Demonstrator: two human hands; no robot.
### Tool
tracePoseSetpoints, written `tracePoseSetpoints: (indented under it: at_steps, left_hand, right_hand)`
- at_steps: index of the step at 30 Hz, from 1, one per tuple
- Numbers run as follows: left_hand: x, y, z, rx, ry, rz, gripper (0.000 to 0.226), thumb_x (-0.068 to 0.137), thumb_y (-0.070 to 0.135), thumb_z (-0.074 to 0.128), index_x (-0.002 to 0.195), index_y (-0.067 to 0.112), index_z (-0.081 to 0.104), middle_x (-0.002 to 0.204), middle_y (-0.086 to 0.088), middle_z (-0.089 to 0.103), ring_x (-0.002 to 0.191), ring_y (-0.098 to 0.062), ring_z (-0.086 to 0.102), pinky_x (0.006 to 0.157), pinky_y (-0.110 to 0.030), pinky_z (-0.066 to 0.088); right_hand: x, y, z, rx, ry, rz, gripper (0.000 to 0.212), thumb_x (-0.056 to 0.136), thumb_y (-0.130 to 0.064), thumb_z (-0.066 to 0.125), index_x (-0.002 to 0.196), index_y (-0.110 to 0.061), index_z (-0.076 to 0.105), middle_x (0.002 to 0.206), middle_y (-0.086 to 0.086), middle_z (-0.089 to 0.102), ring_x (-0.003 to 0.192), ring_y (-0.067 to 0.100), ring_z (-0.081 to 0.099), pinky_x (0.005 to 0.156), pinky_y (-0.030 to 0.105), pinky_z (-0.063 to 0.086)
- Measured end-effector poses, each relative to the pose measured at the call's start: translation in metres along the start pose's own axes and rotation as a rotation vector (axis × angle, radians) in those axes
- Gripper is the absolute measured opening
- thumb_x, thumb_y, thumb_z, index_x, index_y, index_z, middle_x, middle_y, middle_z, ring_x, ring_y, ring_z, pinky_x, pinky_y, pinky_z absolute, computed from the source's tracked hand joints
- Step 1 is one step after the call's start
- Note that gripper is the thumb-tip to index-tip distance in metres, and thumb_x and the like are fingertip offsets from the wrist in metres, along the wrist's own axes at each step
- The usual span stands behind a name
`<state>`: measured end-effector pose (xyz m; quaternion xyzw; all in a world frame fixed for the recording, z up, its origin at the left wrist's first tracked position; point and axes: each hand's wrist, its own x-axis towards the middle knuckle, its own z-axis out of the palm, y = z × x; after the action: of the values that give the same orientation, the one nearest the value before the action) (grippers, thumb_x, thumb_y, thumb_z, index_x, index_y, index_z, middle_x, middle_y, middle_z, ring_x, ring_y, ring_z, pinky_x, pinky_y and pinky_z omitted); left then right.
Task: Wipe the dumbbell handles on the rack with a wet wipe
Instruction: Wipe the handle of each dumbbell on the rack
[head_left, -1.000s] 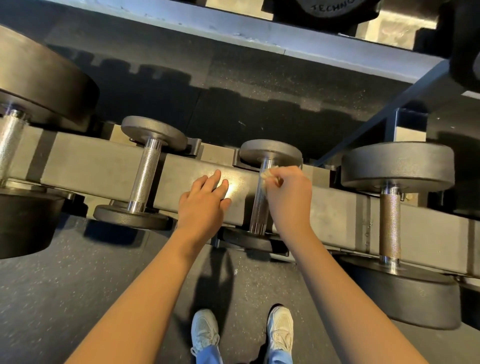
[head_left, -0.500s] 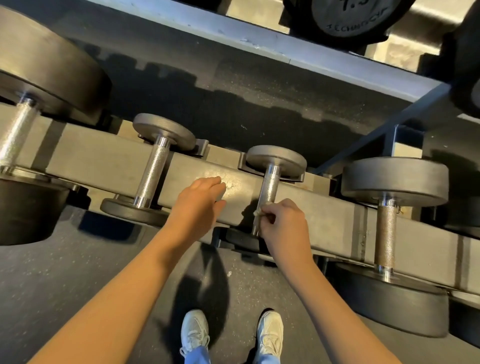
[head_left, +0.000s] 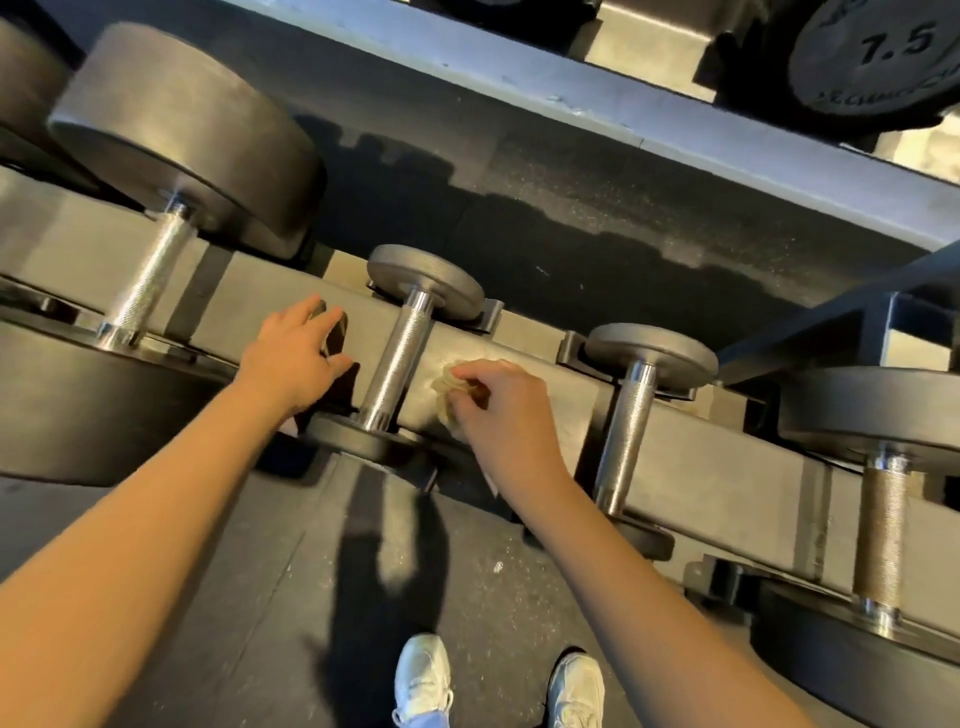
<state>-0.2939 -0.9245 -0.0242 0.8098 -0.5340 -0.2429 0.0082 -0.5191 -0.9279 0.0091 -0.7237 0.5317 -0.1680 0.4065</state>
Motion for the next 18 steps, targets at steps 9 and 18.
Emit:
tracePoseSetpoints:
  at_steps: [9,18]
  left_hand:
    - [0.009,-0.03,0.014,0.124,0.013,0.096,0.078,0.087,0.036,0.065,0.15,0.03,0.021,0.159,0.003,0.01,0.14,-0.025,0.01,0.108,-0.049,0.034]
    - [0.009,-0.032,0.014,0.135,0.043,0.11,0.077,0.086,0.038,0.066,0.149,0.033,0.022,0.159,0.004,0.011,0.14,-0.025,0.014,0.105,-0.048,0.035]
  right_hand:
    - [0.062,-0.02,0.048,-0.051,0.383,-0.112,0.017,0.089,-0.007,0.062,0.104,-0.007,0.069,0.101,0.005,0.066,0.092,0.007,0.057,0.083,-0.005,0.028]
    - [0.024,-0.015,0.073,0.054,0.165,-0.023,0.013,0.086,-0.014,0.067,0.098,-0.015,0.07,0.095,-0.008,0.057,0.086,-0.013,0.048,0.079,-0.002,0.034]
